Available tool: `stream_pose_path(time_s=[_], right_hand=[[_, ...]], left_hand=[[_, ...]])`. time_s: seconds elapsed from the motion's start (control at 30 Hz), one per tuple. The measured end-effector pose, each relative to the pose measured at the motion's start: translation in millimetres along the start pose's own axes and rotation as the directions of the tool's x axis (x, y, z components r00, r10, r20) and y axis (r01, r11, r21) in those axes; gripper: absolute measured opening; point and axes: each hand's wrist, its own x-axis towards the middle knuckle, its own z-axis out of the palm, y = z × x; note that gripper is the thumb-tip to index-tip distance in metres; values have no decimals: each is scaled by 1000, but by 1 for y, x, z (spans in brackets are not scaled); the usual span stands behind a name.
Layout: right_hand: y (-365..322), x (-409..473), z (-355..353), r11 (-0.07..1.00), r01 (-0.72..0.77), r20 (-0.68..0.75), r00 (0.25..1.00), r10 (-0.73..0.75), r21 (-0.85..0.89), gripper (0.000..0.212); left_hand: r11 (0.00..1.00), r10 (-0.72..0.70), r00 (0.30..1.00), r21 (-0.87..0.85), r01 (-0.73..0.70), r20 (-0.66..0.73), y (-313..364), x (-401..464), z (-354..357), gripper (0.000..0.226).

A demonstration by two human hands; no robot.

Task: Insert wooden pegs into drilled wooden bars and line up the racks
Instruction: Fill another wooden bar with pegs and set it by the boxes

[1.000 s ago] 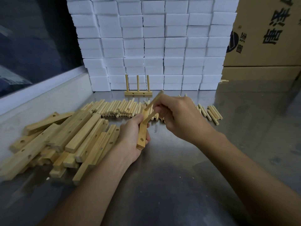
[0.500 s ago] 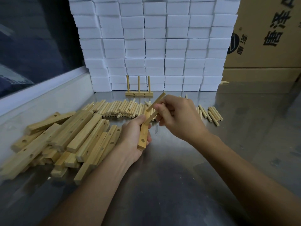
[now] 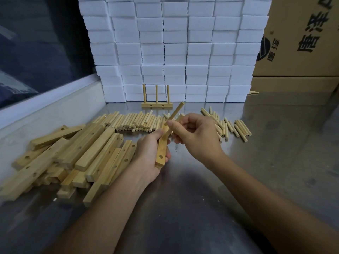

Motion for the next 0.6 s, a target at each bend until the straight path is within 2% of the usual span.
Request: stream_pose_path(time_s=[0.1, 0.23, 0.33, 0.4, 0.5, 0.6], right_hand=[[0, -2, -1, 999, 38, 30, 999, -37, -6, 18], [7, -8, 3, 988, 66, 103, 993, -52, -137, 15], [16, -14, 0, 942, 108, 195, 980, -47, -317, 22], [21, -13, -6, 880, 158, 205, 976, -71, -448, 22], [29, -7, -19, 757, 78, 101, 995, -16, -649, 17], [35, 1, -36, 605, -134, -106, 991, 82, -785, 15]], left_hand=[[1000, 7, 1000, 15, -7, 18, 0, -1, 0, 26], [999, 9, 998, 45, -12, 59, 1, -3, 0, 26], [1000, -29, 999, -8, 29, 34, 4, -4, -2, 25], [998, -44, 999, -42, 45, 17, 6, -3, -3, 25], [998, -46, 999, -40, 47, 3, 6, -3, -3, 24], [999, -47, 999, -24, 47, 7, 6, -4, -3, 24]])
